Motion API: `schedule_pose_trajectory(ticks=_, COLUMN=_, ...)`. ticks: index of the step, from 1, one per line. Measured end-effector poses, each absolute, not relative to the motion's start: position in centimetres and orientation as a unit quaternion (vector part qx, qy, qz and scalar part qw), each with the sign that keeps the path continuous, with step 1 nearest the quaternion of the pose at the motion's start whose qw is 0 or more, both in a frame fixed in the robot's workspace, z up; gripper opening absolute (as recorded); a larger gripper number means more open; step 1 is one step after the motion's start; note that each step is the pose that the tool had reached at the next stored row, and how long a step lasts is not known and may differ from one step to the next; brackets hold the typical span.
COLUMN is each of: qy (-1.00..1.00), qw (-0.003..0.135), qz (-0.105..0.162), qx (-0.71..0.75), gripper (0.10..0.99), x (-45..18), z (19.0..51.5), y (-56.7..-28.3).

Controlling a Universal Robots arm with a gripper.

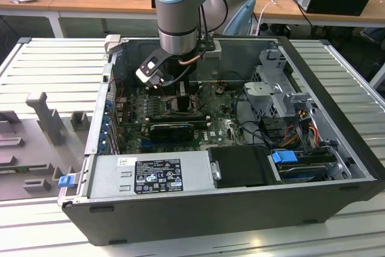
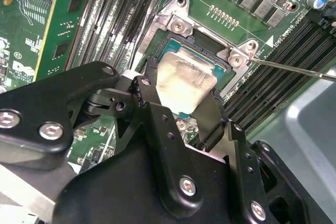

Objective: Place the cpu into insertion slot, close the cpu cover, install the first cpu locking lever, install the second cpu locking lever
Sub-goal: 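Place the cpu into insertion slot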

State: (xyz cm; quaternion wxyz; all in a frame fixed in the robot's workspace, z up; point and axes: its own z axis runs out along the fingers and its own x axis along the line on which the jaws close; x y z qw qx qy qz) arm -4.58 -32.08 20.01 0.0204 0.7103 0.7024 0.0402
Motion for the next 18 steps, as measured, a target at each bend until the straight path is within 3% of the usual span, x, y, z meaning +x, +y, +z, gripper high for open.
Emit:
schedule_pose_trajectory(ticks=2, qy=0.702, qw=0.020, qz=0.040, qx=0.710, gripper=0.545, x=-4.6, z=20.0, y=-32.1)
schedule_pose_trajectory(ticks=3, qy=0.702, qw=0.020, qz=0.040, qx=0.710, gripper=0.608, x=-4.6, z=20.0, y=-32.1)
schedule_pose_trajectory(ticks=12, qy=0.702, qw=0.020, qz=0.040, qx=0.710, gripper=0.592, x=-4.6, z=21.3, y=-32.1)
schedule_pose_trajectory(ticks=13, qy=0.702, qw=0.020, qz=0.040, qx=0.710, gripper=0.463, x=-4.6, z=21.4, y=-32.1)
schedule_pose_trajectory(ticks=14, qy=0.702, qw=0.020, qz=0.040, qx=0.710, gripper=0.463, x=-4.6, z=21.4, y=-32.1)
schedule_pose_trajectory(ticks=15, qy=0.702, qw=0.020, qz=0.039, qx=0.710, gripper=0.404, x=-4.6, z=21.5, y=-32.1)
schedule_pose_trajectory(ticks=17, qy=0.702, qw=0.020, qz=0.039, qx=0.710, gripper=0.404, x=-4.6, z=21.6, y=-32.1)
schedule_pose_trajectory(ticks=18, qy=0.702, qw=0.020, qz=0.039, qx=0.710, gripper=0.341, x=-4.6, z=21.7, y=-32.1)
